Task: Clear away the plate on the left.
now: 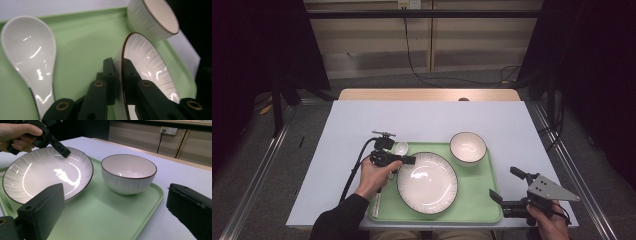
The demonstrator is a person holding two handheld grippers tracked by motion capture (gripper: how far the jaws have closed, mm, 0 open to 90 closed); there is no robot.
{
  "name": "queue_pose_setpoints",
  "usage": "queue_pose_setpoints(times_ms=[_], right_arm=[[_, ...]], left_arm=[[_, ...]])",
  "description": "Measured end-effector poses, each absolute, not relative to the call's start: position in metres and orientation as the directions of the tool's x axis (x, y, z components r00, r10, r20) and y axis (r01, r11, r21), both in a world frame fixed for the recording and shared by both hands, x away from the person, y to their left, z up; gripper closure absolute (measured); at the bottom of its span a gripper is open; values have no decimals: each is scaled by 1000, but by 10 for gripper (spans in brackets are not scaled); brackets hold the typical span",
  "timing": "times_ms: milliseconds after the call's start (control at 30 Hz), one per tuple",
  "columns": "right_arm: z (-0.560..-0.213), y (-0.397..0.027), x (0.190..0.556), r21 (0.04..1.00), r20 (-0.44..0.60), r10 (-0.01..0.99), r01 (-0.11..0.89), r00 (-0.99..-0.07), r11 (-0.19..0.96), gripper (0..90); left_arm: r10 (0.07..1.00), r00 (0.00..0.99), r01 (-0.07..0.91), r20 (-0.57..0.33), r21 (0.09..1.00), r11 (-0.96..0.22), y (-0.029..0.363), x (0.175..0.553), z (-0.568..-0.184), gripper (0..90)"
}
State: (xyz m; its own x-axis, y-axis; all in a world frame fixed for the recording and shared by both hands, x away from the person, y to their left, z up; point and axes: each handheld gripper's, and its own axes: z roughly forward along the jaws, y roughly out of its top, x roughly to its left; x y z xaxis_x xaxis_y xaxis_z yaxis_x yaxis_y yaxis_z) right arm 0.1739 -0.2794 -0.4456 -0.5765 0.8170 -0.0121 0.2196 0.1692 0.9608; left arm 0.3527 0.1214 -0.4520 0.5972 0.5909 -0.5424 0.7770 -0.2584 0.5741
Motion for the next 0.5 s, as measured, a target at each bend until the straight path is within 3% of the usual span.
queue_pose_setpoints(times_ms=[500], right_arm=[[-446, -279, 174, 959, -6, 814, 229, -580, 170, 14]], left_arm=[[595, 612, 765, -521, 581, -278, 120, 354, -459, 841]])
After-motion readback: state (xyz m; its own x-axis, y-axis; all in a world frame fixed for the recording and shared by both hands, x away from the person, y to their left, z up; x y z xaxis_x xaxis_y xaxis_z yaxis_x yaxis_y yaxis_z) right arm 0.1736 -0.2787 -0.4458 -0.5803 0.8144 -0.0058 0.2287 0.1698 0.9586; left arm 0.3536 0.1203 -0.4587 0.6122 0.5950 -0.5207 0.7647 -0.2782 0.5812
